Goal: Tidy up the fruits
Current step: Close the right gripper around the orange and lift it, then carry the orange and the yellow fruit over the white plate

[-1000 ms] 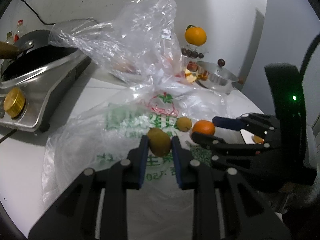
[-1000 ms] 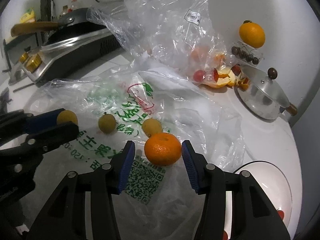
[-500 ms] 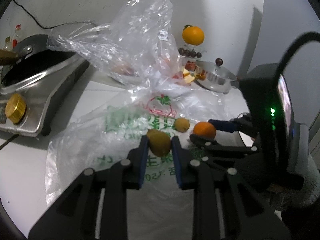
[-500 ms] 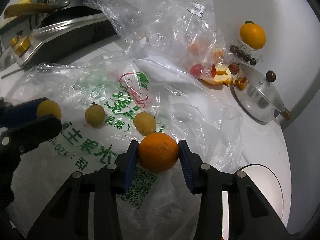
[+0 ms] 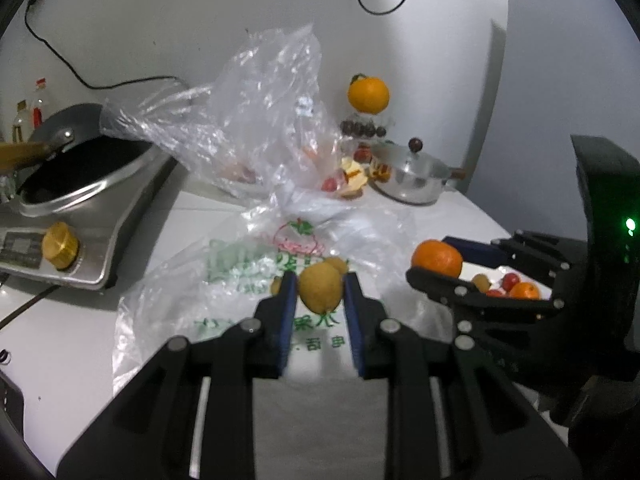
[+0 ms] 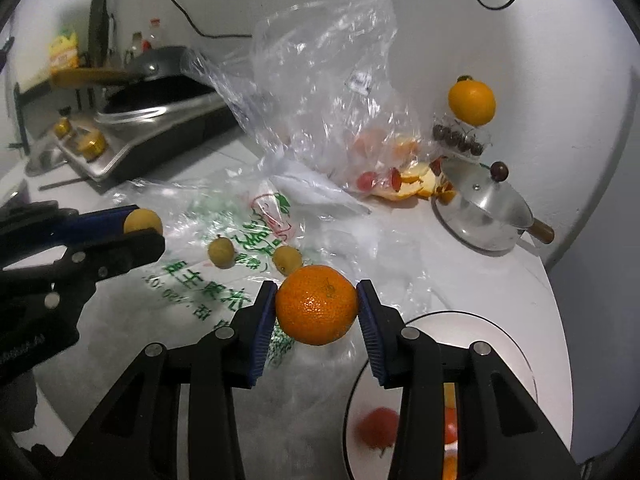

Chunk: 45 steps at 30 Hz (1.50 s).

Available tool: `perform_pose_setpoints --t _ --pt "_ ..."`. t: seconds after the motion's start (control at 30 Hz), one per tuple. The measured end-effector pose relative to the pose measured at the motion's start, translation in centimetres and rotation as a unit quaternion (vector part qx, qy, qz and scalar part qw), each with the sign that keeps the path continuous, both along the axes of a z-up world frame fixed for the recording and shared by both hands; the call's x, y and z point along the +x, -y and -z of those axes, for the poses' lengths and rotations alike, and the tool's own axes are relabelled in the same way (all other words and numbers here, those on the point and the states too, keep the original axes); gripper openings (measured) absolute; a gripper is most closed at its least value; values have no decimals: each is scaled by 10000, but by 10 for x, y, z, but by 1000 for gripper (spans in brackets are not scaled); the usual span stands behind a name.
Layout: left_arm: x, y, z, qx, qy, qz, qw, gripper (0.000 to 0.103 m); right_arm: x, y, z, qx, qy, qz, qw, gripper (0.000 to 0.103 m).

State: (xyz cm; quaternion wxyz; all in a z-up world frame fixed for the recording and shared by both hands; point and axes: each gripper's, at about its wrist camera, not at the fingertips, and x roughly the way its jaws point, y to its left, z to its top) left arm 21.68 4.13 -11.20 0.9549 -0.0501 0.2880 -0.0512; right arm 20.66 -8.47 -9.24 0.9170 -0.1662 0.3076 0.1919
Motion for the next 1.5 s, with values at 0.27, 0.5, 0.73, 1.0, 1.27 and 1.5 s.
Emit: perform_pose_setpoints --t 0.27,0.5,0.73,1.0,1.27,1.5 --pt "-41 27 -28 94 354 -488 9981 24 -37 26 -27 468 339 -566 9967 43" --pt "-57 49 -38 173 438 -762 9960 24 -54 47 -40 478 483 -978 9929 43" --pt "-50 64 -45 297 547 -623 9961 24 -52 65 -45 361 609 -1004 9924 43" --pt "-29 84 -54 319 658 -209 9971 24 -48 88 -53 528 709 -588 9943 43" --pt "-15 109 -50 144 608 89 9980 24 -44 118 -58 439 767 -223 9958 43" --pt "7 137 -41 176 457 350 9982 24 -38 149 -60 567 825 64 9950 43"
